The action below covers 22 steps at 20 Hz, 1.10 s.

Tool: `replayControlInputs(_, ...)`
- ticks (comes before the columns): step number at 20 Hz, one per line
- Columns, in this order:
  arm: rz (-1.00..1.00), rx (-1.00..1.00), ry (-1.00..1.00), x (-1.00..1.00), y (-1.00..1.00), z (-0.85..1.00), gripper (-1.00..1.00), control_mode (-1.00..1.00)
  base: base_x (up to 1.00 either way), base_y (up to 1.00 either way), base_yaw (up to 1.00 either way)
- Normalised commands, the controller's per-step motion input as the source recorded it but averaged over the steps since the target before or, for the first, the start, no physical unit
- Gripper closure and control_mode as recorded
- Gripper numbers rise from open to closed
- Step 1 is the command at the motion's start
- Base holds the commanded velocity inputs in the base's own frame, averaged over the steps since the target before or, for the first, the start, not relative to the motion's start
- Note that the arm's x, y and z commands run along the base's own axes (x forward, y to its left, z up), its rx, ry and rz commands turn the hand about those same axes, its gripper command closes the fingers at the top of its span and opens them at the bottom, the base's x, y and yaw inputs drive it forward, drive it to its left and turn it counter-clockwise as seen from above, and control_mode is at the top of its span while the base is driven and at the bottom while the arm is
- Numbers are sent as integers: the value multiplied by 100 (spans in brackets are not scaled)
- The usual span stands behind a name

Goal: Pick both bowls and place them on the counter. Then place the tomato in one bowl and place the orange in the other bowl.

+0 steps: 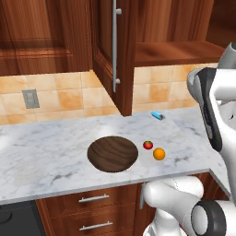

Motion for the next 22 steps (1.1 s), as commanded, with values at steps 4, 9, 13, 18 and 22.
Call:
replayControlInputs(4,0,4,13,6,0,-45,100,-100,0,0,0)
replayControlInputs(9,0,1,6,43,-1,-39,100,-100,0,0,0)
replayControlInputs(13,0,4,1,63,-4,-52,100,-100,0,0,0)
replayControlInputs(18,1,15,0,51,-17,-66,100,-100,0,0,0)
replayControlInputs(22,0,11,0,49,-21,-63,100,-100,0,0,0)
